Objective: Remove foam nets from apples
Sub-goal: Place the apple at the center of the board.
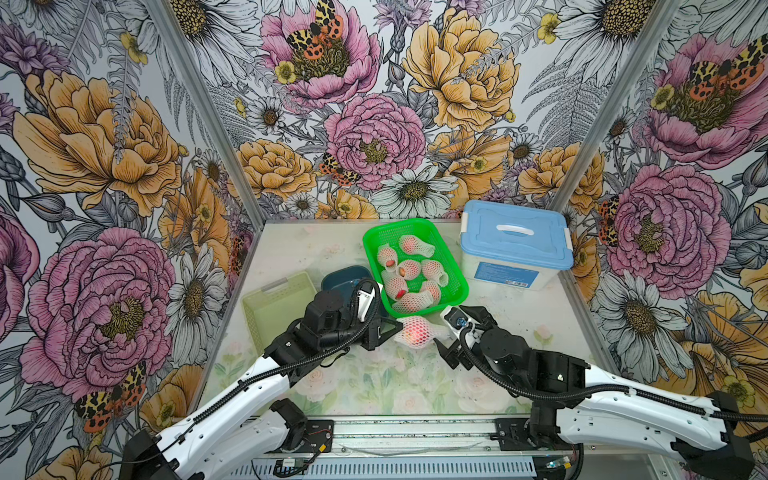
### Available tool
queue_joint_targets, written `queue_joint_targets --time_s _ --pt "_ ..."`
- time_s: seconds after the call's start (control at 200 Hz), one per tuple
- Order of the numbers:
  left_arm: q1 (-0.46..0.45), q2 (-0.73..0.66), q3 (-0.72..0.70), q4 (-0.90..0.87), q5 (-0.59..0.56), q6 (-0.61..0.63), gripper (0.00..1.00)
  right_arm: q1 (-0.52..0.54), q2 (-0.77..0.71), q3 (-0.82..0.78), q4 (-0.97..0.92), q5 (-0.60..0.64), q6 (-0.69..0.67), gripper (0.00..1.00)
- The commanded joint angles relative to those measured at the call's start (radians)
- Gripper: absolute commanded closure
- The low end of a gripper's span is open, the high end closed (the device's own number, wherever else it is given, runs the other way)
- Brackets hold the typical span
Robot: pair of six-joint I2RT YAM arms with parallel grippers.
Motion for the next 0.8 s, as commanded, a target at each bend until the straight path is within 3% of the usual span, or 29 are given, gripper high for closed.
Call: queue_joint_targets --time_s 0.0,0.225,0.33,0.485,0.796 --pt "-0.007 -0.036 -0.051 0.171 -0.082 -0.078 1.0 -0.026 -0.026 0.062 0.015 -0.09 0.18 0.0" --pt "-0.01 -0.123 -0.091 0.227 -0.237 -0.085 1.0 -0.134 -0.01 0.101 0.014 -0.354 0.344 0.0" --pt "-0.01 -0.18 -0.12 0.254 -0.299 -0.089 1.0 -0.19 0.005 0.108 0.017 -0.418 0.417 0.0" --pt "-0.009 -0.258 -0.19 0.361 -0.339 -0.092 1.0 -0.307 0.087 0.118 0.053 -0.568 0.626 0.05" --pt "-0.032 -0.289 -0.24 0.444 -0.325 -0.049 1.0 -0.394 0.174 0.032 0.614 -0.855 0.968 0.05"
